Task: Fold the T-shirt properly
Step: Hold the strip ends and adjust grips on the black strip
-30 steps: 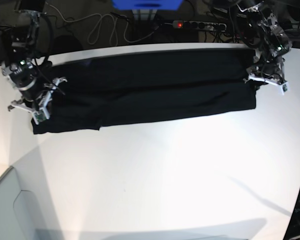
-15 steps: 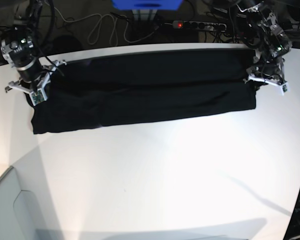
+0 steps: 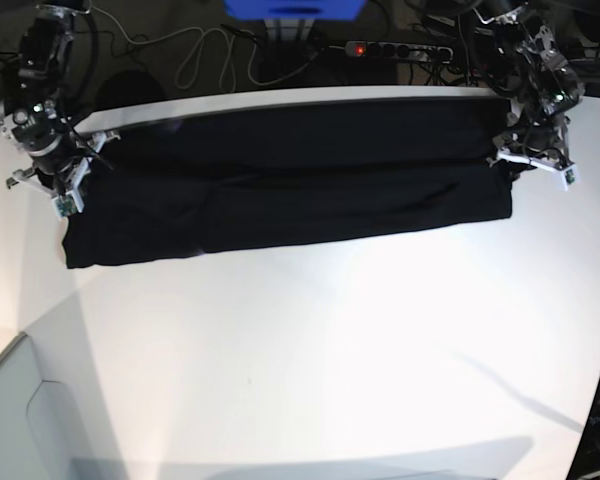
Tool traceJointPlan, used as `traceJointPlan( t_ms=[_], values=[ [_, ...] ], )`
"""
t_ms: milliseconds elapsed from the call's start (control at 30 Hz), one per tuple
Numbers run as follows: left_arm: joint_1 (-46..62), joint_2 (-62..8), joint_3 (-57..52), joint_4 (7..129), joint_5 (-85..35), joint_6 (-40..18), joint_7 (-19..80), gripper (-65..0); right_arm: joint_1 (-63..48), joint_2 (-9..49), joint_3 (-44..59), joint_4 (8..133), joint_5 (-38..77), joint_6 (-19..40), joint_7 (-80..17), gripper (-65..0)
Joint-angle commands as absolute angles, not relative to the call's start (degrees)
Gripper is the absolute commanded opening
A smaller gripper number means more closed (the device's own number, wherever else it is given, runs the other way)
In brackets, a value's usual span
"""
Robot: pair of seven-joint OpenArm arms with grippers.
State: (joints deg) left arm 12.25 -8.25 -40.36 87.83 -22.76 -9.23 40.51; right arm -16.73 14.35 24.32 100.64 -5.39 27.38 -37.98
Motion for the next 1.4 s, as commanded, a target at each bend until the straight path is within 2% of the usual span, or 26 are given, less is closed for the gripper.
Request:
traceJointPlan(
  t_ms=[0,200,267,333,533,700,900,1067,1367],
  values=[
    [12.4,-8.8,-40.7,88.4,-22.8,-9.0,40.4,-39.0,-17.4,15.3,24.7,101.5,-5.1,28.1,-36.9,-55.5],
    [12.4,-8.8,-40.7,88.7,-22.8,-9.0,40.6,-38.9,-18.5,15.3,25.1,102.0,-5.1,28.1,-37.1,-36.3],
    [12.4,-8.7,-40.7,88.8,-22.8,-9.0,40.7,-38.9,-18.5,14.9,28.3,103.2,-5.1,28.1,-37.1,-31.2],
    [12.4,-8.8,-40.7,88.9,-22.8,-9.0,40.7,-38.9,-18.5,13.1,30.8,105.4,-4.7,28.1,-37.1,-29.0],
    [12.4,-9.0,-40.7,89.0,-22.9,-9.0,40.9,-38.9,-18.5,11.4,28.8,108.9,-5.0,28.1,-37.1,-28.1],
    [12.4,-9.0,-40.7,92.7,-22.9,-9.0,41.0,-38.3,-18.2,10.5,24.4,103.9,-5.0,28.1,-36.5,-28.0],
    [14.3,-8.5,-40.7,98.5,-22.9,-9.0,41.1,-28.8,-16.1,10.5,22.2,96.5,-4.9,28.1,-36.4,-28.2],
    [16.4,-8.4,-40.7,100.6,-23.1,-9.0,41.1,-28.1,-16.0,10.7,22.1,95.9,-4.9,28.1,-36.4,-28.3],
    [20.6,-8.8,-40.7,96.5,-35.4,-9.0,41.0,-28.1,-16.1,10.7,21.8,96.0,-4.9,28.1,-36.4,-28.4]
  ],
)
